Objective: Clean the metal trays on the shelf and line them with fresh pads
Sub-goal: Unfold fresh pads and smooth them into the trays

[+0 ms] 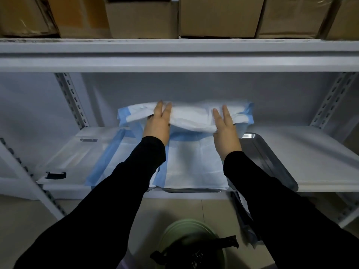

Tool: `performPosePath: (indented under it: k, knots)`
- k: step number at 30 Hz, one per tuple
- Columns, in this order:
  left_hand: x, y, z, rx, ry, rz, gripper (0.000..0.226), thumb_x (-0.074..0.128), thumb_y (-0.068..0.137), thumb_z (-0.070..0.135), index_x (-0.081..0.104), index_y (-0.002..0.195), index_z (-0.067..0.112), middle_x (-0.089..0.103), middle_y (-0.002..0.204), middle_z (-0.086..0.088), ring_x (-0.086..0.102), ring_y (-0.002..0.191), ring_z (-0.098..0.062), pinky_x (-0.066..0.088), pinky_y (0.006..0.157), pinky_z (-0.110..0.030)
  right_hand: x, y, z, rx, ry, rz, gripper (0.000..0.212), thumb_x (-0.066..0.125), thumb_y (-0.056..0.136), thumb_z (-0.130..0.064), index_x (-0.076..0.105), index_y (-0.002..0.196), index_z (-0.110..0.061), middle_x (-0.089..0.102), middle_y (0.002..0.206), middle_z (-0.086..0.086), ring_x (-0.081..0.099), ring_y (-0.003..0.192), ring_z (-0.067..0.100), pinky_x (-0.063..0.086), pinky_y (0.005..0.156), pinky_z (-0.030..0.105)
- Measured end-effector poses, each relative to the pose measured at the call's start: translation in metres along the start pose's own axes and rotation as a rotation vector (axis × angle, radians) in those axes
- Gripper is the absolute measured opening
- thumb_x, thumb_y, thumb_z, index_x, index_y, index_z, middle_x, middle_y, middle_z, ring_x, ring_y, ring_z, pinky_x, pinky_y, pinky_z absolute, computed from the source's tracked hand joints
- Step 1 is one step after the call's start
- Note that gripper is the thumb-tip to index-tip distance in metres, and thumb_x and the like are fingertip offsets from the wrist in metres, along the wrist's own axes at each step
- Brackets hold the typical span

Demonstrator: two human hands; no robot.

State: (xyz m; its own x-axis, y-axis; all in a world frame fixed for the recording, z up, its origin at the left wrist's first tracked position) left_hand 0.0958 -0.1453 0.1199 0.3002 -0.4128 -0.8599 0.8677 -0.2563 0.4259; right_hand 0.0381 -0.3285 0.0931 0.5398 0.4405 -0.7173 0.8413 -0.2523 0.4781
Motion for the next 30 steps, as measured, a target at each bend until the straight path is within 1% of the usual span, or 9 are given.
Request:
performPosePath:
  k: [4, 7, 9, 12, 17, 21, 23, 26, 30]
  knots:
    - [0.020, -0.014, -0.006, -0.041, 0.131, -0.153, 0.063, 0.037, 0.095, 0.002, 0.013, 0.151, 0.018, 0.003, 0.159, -0.010, 0.038, 0.130, -0.037, 0.031, 0.111, -0.037, 0.023, -0.010, 0.012, 0.079, -0.264, -0.206, 0.071, 0.036, 0.089, 0.008, 0.015, 0.152, -0.016, -0.003, 0.160, 0.007, 0.030, 0.137, 0.038, 0.020, 0.116, 0.039]
    - [0.046, -0.028, -0.014, -0.100, 0.266, -0.396, 0.046, 0.040, 0.096, 0.010, 0.033, 0.142, 0.010, 0.030, 0.148, -0.015, 0.047, 0.123, -0.035, 0.040, 0.102, -0.038, 0.041, -0.022, 0.023, 0.136, -0.388, -0.426, 0.065, 0.038, 0.089, 0.002, 0.018, 0.149, -0.012, 0.002, 0.159, 0.010, 0.029, 0.140, 0.033, 0.013, 0.118, 0.040]
    - [0.057, -0.040, -0.018, -0.159, 0.355, -0.556, 0.037, 0.042, 0.096, 0.013, 0.045, 0.132, 0.007, 0.047, 0.135, -0.014, 0.052, 0.119, -0.031, 0.045, 0.096, -0.036, 0.050, -0.032, 0.029, 0.182, -0.396, -0.564, 0.058, 0.038, 0.091, -0.003, 0.023, 0.147, -0.015, 0.008, 0.158, 0.010, 0.033, 0.139, 0.034, 0.024, 0.116, 0.040]
    - [0.062, -0.052, -0.023, -0.234, 0.412, -0.662, 0.032, 0.048, 0.093, 0.009, 0.055, 0.124, 0.004, 0.058, 0.127, -0.012, 0.057, 0.116, -0.027, 0.046, 0.094, -0.031, 0.048, -0.044, 0.033, 0.236, -0.426, -0.661, 0.055, 0.036, 0.093, -0.007, 0.026, 0.145, -0.020, 0.019, 0.152, 0.010, 0.045, 0.129, 0.034, 0.042, 0.104, 0.044]
    - [0.053, -0.062, -0.021, -0.205, 0.547, -0.719, 0.028, 0.054, 0.088, 0.013, 0.061, 0.115, 0.011, 0.063, 0.116, -0.005, 0.060, 0.111, -0.022, 0.046, 0.092, -0.027, 0.033, -0.051, 0.036, 0.287, -0.481, -0.651, 0.055, 0.038, 0.094, -0.014, 0.027, 0.148, -0.022, 0.035, 0.147, 0.010, 0.043, 0.131, 0.030, 0.042, 0.104, 0.039]
    - [0.054, -0.058, -0.003, -0.183, 0.436, -0.741, 0.022, 0.048, 0.087, 0.032, 0.056, 0.099, 0.015, 0.059, 0.097, -0.003, 0.060, 0.094, -0.022, 0.044, 0.080, -0.028, 0.023, -0.051, 0.030, 0.294, -0.440, -0.616, 0.055, 0.041, 0.093, -0.019, 0.030, 0.147, -0.023, 0.044, 0.144, 0.004, 0.045, 0.131, 0.026, 0.038, 0.105, 0.034]
    - [0.057, -0.053, 0.009, -0.140, 0.339, -0.689, 0.037, 0.045, 0.087, 0.038, 0.058, 0.111, 0.014, 0.059, 0.108, -0.005, 0.056, 0.100, -0.024, 0.043, 0.083, -0.030, 0.021, -0.052, 0.028, 0.307, -0.392, -0.597, 0.055, 0.042, 0.093, -0.017, 0.032, 0.147, -0.024, 0.046, 0.143, 0.003, 0.046, 0.130, 0.025, 0.039, 0.103, 0.033]
    - [0.068, -0.058, 0.031, -0.006, 0.201, -0.661, 0.055, 0.043, 0.091, 0.048, 0.041, 0.140, 0.024, 0.042, 0.144, -0.005, 0.039, 0.131, -0.026, 0.038, 0.103, -0.037, 0.020, -0.055, 0.033, 0.350, -0.304, -0.512, 0.055, 0.041, 0.091, -0.013, 0.036, 0.144, -0.026, 0.047, 0.143, 0.001, 0.049, 0.126, 0.025, 0.041, 0.101, 0.034]
    - [0.085, -0.069, 0.055, 0.138, 0.062, -0.696, 0.068, 0.048, 0.090, 0.055, 0.030, 0.147, 0.024, 0.031, 0.153, -0.001, 0.031, 0.140, -0.021, 0.030, 0.114, -0.037, 0.015, -0.058, 0.045, 0.402, -0.248, -0.375, 0.045, 0.042, 0.094, -0.015, 0.045, 0.139, -0.021, 0.052, 0.136, 0.008, 0.051, 0.123, 0.029, 0.044, 0.097, 0.033]
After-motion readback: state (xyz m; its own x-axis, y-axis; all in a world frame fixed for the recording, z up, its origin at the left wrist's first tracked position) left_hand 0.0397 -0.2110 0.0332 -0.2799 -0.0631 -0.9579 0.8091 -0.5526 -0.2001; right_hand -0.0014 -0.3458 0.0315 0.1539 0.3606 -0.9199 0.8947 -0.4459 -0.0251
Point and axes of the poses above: each hand's wrist, its own y-axis towards the middle knuckle, its own x-axis out of the palm, z = x × y, the point moved 5 cm from there along y, towards the middle knuckle
